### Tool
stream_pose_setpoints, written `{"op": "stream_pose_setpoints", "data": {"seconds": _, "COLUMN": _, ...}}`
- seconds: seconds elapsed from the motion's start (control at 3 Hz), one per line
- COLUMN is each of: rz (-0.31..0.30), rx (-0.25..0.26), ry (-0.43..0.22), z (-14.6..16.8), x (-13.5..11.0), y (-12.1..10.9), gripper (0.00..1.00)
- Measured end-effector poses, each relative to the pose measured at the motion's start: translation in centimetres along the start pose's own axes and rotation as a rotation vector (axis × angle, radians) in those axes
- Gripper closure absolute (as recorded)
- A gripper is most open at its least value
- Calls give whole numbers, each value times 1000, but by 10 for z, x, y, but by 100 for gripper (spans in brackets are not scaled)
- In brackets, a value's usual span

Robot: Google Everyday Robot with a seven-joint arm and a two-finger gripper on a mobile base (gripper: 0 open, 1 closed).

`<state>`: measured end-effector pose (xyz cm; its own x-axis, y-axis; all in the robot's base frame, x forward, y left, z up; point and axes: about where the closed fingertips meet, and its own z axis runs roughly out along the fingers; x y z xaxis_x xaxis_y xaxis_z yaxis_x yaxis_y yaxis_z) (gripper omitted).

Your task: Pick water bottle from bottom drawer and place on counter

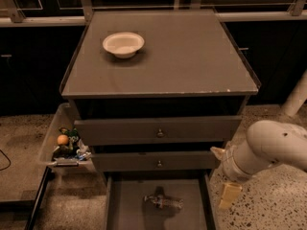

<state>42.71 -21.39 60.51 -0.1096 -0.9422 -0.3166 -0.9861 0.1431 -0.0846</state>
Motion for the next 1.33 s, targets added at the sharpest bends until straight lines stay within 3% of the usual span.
{"op": "stream_pose_setpoints", "data": {"seconds": 0.33, "rz": -27, "rx": 13, "ry": -67, "z": 53, "x": 19, "y": -7, "gripper": 0}}
{"op": "stream_pose_setpoints", "data": {"seconds": 0.67, "rz": 2, "rx": -32, "ry": -142, "z": 115, "x": 40, "y": -3, "gripper": 0}}
{"op": "stream_pose_setpoints", "data": {"seconds": 1.0, "rz": 2, "rx": -32, "ry": -142, "z": 115, "x": 40, "y": -3, "gripper": 0}}
{"op": "stream_pose_setpoints", "data": {"seconds": 1.33, "rz": 15, "rx": -46, "ry": -153, "z": 144, "x": 42, "y": 1, "gripper": 0}}
